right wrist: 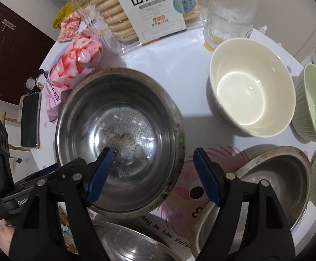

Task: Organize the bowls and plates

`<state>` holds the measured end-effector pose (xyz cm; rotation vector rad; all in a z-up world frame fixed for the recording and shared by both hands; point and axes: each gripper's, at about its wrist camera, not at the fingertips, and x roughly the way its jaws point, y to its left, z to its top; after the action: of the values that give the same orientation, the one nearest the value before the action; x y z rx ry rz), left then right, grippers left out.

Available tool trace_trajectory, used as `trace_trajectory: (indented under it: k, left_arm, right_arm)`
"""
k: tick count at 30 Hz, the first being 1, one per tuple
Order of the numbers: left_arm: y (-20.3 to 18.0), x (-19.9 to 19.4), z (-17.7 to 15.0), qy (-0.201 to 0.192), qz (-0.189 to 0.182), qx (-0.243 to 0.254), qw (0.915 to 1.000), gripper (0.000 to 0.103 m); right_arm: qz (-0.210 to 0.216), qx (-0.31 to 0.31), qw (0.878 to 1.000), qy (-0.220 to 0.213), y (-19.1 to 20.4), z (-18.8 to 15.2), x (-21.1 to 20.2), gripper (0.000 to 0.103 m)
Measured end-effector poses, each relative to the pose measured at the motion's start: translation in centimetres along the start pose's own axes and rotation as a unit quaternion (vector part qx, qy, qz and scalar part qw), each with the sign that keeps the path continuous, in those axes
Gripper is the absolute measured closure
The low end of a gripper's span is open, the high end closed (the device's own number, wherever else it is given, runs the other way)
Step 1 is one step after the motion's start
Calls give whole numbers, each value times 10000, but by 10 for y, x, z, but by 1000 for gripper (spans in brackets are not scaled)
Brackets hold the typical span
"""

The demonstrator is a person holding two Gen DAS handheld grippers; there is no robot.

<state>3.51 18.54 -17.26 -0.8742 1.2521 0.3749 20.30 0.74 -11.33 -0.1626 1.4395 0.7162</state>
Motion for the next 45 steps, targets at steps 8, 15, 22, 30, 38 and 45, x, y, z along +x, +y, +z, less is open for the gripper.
trace_trajectory:
  k: [8, 15, 22, 30, 38, 45]
  left_arm:
    - [-5, 10, 5, 90, 70, 14, 9999, 44]
    - [-9, 14, 7, 135, 74, 25, 9999, 69]
    - [-9, 16, 8, 177, 35, 10, 9998, 84]
    - [-11, 13, 8, 109, -12, -39, 9999, 92]
    - [-5, 12, 7, 116, -53, -128, 9998, 92]
    - [-2, 6, 5, 41, -102, -120, 9999, 92]
  right_arm:
    - [-118, 9, 9999, 91, 4, -4, 11, 34]
    - [-180, 21, 9996, 218, 6, -5, 18, 49]
    - [-199, 109, 9994, 253, -5, -5, 18, 64]
    - [-276, 162, 9992, 253, -17, -9, 14, 84]
    - [-316, 181, 9990, 259, -16, -9, 15, 87]
    - [-335, 106, 9992, 197, -9, -10, 13, 88]
